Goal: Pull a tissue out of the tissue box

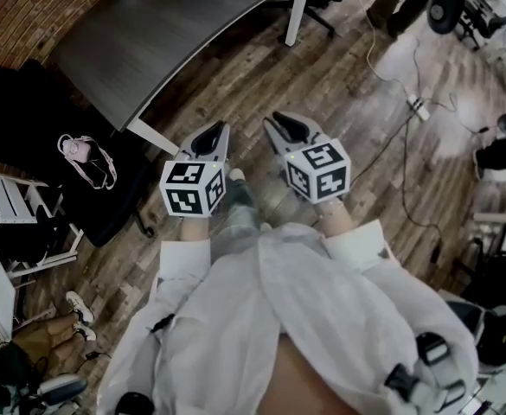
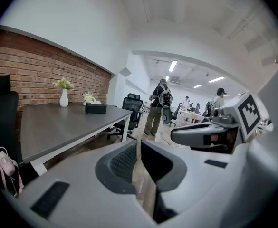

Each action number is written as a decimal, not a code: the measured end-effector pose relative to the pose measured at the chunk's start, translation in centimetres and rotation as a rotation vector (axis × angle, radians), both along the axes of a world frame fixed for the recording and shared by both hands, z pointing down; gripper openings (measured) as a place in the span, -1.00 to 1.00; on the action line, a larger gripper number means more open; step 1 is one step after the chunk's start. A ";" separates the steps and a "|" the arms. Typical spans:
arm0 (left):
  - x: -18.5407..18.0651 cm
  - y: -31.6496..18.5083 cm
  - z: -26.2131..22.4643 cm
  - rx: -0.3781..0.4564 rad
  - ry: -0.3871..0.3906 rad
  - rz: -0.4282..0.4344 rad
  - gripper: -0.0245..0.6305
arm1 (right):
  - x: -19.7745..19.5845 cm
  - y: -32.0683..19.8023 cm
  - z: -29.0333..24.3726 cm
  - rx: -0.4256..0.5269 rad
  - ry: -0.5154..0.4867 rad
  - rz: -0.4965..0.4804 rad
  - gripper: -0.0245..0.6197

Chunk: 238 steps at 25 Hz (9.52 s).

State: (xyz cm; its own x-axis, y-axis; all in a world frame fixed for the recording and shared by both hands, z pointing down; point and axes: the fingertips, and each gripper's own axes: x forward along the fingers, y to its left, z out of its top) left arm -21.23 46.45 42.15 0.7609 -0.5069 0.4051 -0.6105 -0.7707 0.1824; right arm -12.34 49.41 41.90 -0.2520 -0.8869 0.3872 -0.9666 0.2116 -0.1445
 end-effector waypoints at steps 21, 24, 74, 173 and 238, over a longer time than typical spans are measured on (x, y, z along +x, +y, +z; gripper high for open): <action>3.2 -24.9 -3.4 0.053 0.039 0.065 -0.62 | 2.5 -23.6 -3.9 0.068 0.028 0.046 -0.65; 3.3 -26.4 -2.5 0.029 0.042 0.063 -0.62 | 2.8 -25.1 -3.0 0.042 0.025 0.055 -0.65; 20.4 -59.7 0.6 -0.047 0.011 -0.137 -0.62 | 22.9 -58.6 2.1 -0.069 -0.024 -0.119 -0.65; 19.4 -82.7 5.9 -0.085 -0.374 -0.160 -0.90 | 21.0 -83.2 7.8 -0.241 0.085 -0.531 -0.51; 18.1 -81.8 -2.4 0.077 -0.193 -0.339 -0.91 | 21.2 -83.0 7.8 -0.199 0.139 -0.528 -0.51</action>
State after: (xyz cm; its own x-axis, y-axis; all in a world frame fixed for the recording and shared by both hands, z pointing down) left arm -3.17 -35.37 39.77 0.4583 -0.7507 0.4757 -0.8503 -0.5262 -0.0111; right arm 8.81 -33.61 49.70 -0.5754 -0.5616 0.5946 -0.7503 0.6518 -0.1104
